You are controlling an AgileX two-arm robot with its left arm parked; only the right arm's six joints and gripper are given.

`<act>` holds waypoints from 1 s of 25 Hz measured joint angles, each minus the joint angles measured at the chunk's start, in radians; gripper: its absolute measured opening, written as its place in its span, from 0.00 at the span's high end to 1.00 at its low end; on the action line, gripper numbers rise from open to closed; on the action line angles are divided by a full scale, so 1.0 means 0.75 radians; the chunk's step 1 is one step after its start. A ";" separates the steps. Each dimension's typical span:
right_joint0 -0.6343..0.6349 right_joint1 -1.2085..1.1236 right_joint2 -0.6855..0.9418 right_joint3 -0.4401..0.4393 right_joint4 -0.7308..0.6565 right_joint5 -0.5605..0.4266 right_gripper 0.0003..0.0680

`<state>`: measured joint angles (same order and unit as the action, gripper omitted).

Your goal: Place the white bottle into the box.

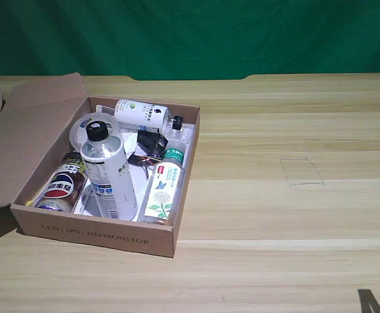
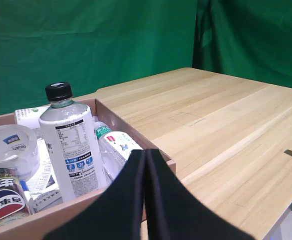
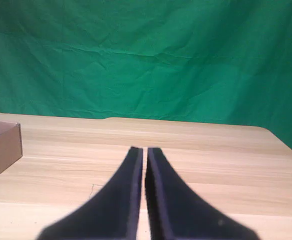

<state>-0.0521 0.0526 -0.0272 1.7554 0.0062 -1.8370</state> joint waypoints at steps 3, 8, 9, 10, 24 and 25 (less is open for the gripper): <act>0.000 0.000 0.000 0.000 -0.001 0.000 1.00; -0.002 0.000 0.000 -0.001 -0.001 0.000 1.00; -0.002 0.000 0.000 -0.001 -0.001 0.000 1.00; -0.002 0.000 0.000 -0.001 -0.001 0.000 1.00; -0.002 0.000 0.000 -0.001 -0.008 0.003 1.00; -0.002 0.000 0.000 -0.001 -0.008 0.003 1.00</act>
<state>-0.0532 0.0526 -0.0272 1.7546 0.0000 -1.8349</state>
